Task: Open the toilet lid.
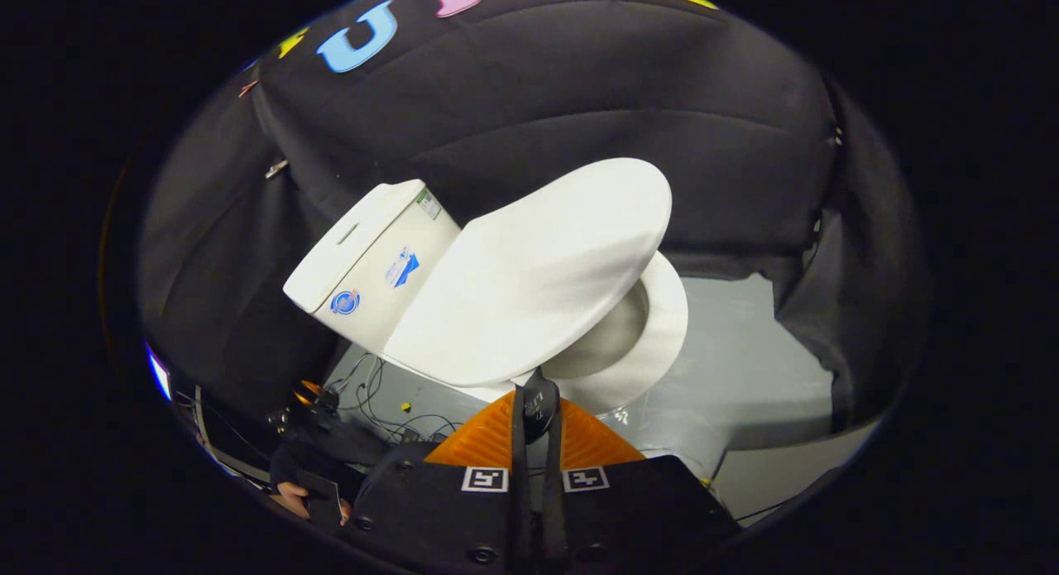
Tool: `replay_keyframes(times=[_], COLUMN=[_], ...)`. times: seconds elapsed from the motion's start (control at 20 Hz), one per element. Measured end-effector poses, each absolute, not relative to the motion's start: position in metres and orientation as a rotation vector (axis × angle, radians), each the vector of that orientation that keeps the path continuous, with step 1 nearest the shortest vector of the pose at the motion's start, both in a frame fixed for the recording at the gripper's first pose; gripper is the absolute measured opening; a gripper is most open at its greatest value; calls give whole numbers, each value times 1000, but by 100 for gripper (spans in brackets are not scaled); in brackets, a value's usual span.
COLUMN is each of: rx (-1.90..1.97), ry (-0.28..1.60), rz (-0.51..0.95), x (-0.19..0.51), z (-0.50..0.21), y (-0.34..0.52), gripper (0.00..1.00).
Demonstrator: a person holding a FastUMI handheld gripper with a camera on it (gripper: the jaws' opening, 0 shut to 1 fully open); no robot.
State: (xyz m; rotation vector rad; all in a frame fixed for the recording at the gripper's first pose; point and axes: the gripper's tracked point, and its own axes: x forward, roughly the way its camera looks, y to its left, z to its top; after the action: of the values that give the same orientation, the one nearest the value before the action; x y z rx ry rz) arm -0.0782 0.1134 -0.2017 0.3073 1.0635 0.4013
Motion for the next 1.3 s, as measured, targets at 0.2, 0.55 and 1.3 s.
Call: replay_keyframes(times=[0.2,0.55,1.3], rx=[309,183,66], ry=[1038,961,798], rz=[403,379,486], x=[-65,-48,-22], z=[-153,-103,-26], y=[130,173,275], gripper=[9,9,9])
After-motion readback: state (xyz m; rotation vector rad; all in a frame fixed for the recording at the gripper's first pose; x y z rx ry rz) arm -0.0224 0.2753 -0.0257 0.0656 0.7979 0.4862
